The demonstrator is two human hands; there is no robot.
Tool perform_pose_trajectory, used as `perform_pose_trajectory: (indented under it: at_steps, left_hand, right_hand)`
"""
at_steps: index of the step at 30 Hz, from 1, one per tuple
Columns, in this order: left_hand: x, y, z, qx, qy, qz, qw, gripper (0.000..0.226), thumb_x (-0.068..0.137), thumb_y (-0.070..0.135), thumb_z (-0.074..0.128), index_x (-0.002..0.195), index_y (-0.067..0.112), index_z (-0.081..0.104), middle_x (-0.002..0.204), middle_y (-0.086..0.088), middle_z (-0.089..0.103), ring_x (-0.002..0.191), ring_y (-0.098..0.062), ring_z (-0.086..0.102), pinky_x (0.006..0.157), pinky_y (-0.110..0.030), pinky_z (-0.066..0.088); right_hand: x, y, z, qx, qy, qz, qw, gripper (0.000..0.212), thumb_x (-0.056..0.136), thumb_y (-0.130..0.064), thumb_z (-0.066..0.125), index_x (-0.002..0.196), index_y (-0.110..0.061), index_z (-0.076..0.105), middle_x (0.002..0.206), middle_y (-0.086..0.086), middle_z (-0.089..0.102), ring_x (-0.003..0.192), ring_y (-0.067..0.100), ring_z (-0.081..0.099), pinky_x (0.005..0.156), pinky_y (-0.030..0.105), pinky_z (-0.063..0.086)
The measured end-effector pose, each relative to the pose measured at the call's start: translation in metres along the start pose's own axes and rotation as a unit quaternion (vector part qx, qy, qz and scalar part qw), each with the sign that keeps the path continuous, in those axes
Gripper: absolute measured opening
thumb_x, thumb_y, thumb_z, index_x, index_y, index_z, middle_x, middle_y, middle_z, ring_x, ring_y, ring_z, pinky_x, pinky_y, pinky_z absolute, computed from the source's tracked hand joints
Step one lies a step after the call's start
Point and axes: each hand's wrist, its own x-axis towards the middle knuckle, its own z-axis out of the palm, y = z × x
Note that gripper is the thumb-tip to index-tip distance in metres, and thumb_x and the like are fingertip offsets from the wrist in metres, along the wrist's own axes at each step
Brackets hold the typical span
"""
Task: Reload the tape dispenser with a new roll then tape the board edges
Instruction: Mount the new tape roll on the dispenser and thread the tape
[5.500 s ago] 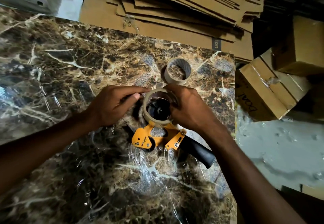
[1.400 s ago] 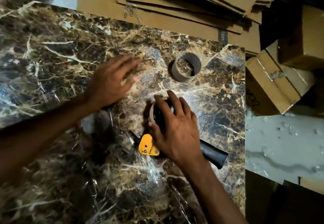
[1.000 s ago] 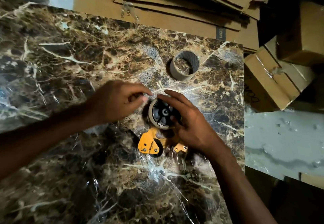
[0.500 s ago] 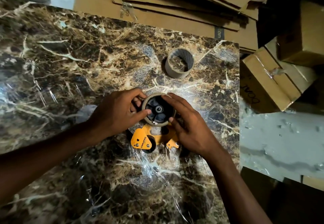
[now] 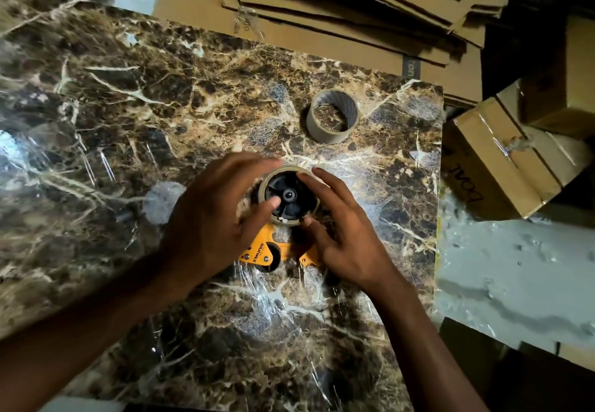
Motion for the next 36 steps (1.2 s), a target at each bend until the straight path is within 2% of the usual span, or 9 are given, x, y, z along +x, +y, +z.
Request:
perform_pose_trajectory:
  at_steps: [3,7,11,15,18,21,26,31,36]
  left_hand:
    - [-0.041,0.017,0.005,-0.036,0.012,0.007,0.999,0.039,0.101,0.037,0.061,0.136,0.02,0.064,0.13,0.003,0.062,0.114,-0.009,0.061,0.092,-0.03,0.054]
    - [-0.103,0.032,0.023,-0.078,-0.007,0.0,0.997,0.026,0.1,0.035,0.06,0.124,0.029,0.066,0.121,0.023,0.059,0.104,0.02,0.052,0.085,-0.01,0.049]
    - [-0.158,0.034,0.056,-0.1,-0.04,-0.075,0.991,0.036,0.1,0.026,0.056,0.132,0.031,0.072,0.146,0.018,0.06,0.134,0.003,0.055,0.105,-0.023,0.049]
    - [-0.164,0.038,0.081,-0.12,-0.081,-0.116,0.983,0.056,0.105,0.02,0.051,0.158,0.037,0.044,0.169,0.019,0.033,0.152,-0.01,0.04,0.113,-0.042,0.05]
    - [-0.152,0.043,0.095,-0.176,-0.07,-0.172,0.967,0.06,0.107,0.022,0.044,0.161,0.046,0.032,0.171,0.023,0.024,0.12,-0.01,0.069,0.094,-0.039,0.061]
    - [-0.148,0.048,0.105,-0.226,-0.06,-0.206,0.95,0.069,0.108,0.01,0.044,0.159,0.054,0.03,0.156,0.022,0.05,0.078,-0.006,0.075,0.072,-0.035,0.065]
    - [-0.14,0.054,0.107,-0.201,-0.031,-0.227,0.952,0.068,0.108,0.016,0.041,0.159,0.058,0.024,0.113,0.008,0.078,0.076,-0.004,0.074,0.076,-0.035,0.064]
    - [-0.129,0.058,0.106,-0.206,-0.013,-0.246,0.947,0.073,0.109,0.018,0.047,0.158,0.062,0.015,0.124,0.031,0.065,0.076,-0.001,0.075,0.076,-0.036,0.066]
    - [-0.127,0.049,0.106,-0.179,-0.029,-0.237,0.954,0.058,0.103,0.051,0.031,0.158,0.063,0.015,0.113,-0.012,0.078,0.076,-0.019,0.078,0.071,-0.047,0.064]
  right_hand:
    - [-0.005,0.0,0.001,-0.025,-0.008,-0.018,0.999,0.06,0.098,-0.025,0.057,0.154,-0.035,0.034,0.166,-0.007,0.018,0.151,0.016,0.027,0.118,0.041,0.038]
    - [-0.014,0.0,0.0,-0.076,-0.012,-0.047,0.996,0.061,0.099,-0.033,0.053,0.155,-0.035,0.031,0.169,-0.004,0.009,0.154,0.018,0.018,0.117,0.051,0.036]
    - [-0.026,0.002,0.003,-0.074,-0.02,-0.056,0.995,0.06,0.1,-0.032,0.054,0.156,-0.033,0.032,0.17,-0.004,0.003,0.155,0.018,0.015,0.117,0.052,0.036]
    - [-0.031,0.007,0.005,-0.055,-0.021,-0.054,0.997,0.057,0.102,-0.036,0.052,0.155,-0.032,0.034,0.17,-0.008,0.0,0.156,0.014,0.011,0.117,0.053,0.035]
    - [-0.029,0.008,0.003,-0.054,-0.028,-0.057,0.997,0.056,0.102,-0.035,0.053,0.155,-0.032,0.035,0.17,-0.009,0.0,0.156,0.013,0.012,0.117,0.053,0.036]
    - [-0.024,0.009,0.001,-0.073,-0.041,-0.059,0.995,0.056,0.101,-0.036,0.052,0.154,-0.032,0.035,0.17,-0.009,-0.002,0.155,0.018,0.016,0.115,0.055,0.038]
    - [-0.021,0.009,-0.004,-0.087,-0.045,-0.067,0.993,0.058,0.098,-0.031,0.054,0.153,-0.03,0.037,0.17,-0.007,0.001,0.154,0.02,0.022,0.114,0.053,0.04]
    - [-0.02,0.008,-0.005,-0.097,-0.045,-0.069,0.992,0.058,0.098,-0.031,0.053,0.153,-0.029,0.037,0.17,-0.008,0.001,0.154,0.02,0.021,0.113,0.052,0.041]
    - [-0.02,0.008,-0.003,-0.088,-0.051,-0.069,0.992,0.057,0.098,-0.032,0.052,0.153,-0.032,0.037,0.17,-0.01,-0.001,0.146,0.025,0.039,0.108,0.051,0.046]
